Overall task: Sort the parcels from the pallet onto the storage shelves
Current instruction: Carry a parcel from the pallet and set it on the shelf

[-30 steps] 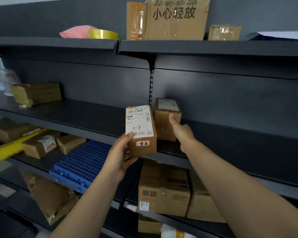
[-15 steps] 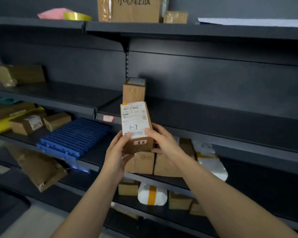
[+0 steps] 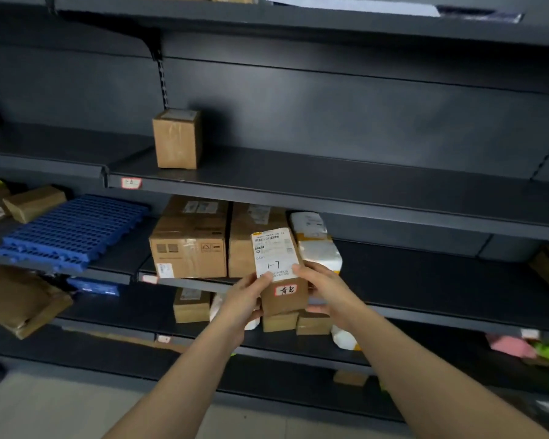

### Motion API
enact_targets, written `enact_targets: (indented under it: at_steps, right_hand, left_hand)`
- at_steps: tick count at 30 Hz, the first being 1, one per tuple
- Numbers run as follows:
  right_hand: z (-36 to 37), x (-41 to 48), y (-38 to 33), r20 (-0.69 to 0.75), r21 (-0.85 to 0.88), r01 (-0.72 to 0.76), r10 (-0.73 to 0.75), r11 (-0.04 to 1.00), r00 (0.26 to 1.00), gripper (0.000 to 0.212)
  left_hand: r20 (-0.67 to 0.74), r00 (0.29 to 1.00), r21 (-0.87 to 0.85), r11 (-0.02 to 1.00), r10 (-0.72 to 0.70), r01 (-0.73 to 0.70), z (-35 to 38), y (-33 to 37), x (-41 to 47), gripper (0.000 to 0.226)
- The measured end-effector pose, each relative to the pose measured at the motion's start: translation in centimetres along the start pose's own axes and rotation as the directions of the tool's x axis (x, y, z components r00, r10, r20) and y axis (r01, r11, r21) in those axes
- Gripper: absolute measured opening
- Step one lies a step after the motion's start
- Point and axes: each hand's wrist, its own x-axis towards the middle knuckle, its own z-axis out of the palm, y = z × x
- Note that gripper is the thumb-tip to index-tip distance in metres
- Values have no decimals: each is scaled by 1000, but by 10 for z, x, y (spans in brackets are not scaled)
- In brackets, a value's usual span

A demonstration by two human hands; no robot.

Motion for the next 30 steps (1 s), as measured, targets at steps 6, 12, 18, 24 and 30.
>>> enact_targets:
  at_steps: [6,12,18,24,30]
  right_hand:
    - [-51,-11,34,-134,147,-43,63,988,989,39]
    - [-114,10,53,-239,216,-49,102,975,966,40]
    - [-187,67,67,-277,282,-27,108,959,955,38]
    - [-235,135,94,-326,266,-63,152,962,933,16]
    - [-249,191,120,-315,216,-98,165,971,935,19]
  left_hand:
    - [107,994,138,989,39,-54,54,-21,13,36]
    - [148,989,257,964,28,-66,121,-32,52,25]
    - [196,974,457,869,110,-190,191,-41,110,37]
    - [237,953,904,315,191,-288,218,-61,178,62]
    - [226,946,970,-148,231,-195,205,-81,234,75]
